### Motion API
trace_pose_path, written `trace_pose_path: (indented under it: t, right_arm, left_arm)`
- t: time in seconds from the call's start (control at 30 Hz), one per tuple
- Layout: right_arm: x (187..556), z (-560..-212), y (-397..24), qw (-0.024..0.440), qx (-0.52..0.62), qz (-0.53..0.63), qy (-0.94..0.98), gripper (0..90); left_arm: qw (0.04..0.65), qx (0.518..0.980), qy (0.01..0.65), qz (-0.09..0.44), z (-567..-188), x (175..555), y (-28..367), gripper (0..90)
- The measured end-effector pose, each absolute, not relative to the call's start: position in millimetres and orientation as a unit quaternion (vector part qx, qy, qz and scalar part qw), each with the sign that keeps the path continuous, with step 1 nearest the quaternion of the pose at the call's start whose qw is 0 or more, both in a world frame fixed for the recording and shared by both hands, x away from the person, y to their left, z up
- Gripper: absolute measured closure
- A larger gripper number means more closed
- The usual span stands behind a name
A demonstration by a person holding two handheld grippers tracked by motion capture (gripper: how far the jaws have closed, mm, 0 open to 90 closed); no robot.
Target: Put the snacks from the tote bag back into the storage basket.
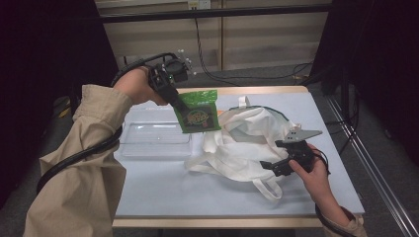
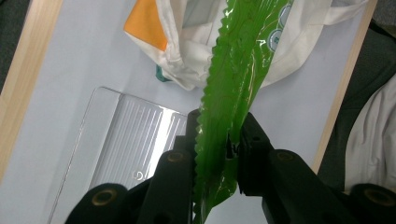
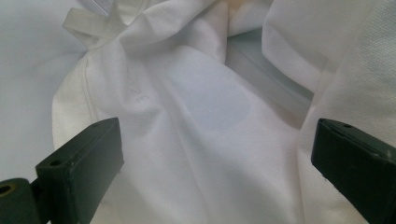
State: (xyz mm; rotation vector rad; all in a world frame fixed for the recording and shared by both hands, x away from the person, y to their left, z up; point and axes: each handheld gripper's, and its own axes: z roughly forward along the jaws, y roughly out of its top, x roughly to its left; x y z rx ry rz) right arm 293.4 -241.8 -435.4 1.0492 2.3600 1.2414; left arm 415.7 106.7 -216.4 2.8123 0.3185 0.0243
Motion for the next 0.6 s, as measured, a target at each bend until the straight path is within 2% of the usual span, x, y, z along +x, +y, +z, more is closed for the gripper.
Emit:
trace_pose_path:
  t: [0.3, 0.6]
  right_arm:
    - [293, -435, -241, 0.134, 0.362, 0.432, 0.815, 1.8]
    - [294, -436, -239, 0.133, 0.361, 0.432, 0.816, 1.8]
  left_arm:
    - [0.142, 0.984, 0.104, 0.010, -218, 418, 121, 77.9]
    - [0.154, 0.981, 0.115, 0.009, -221, 419, 132, 77.8]
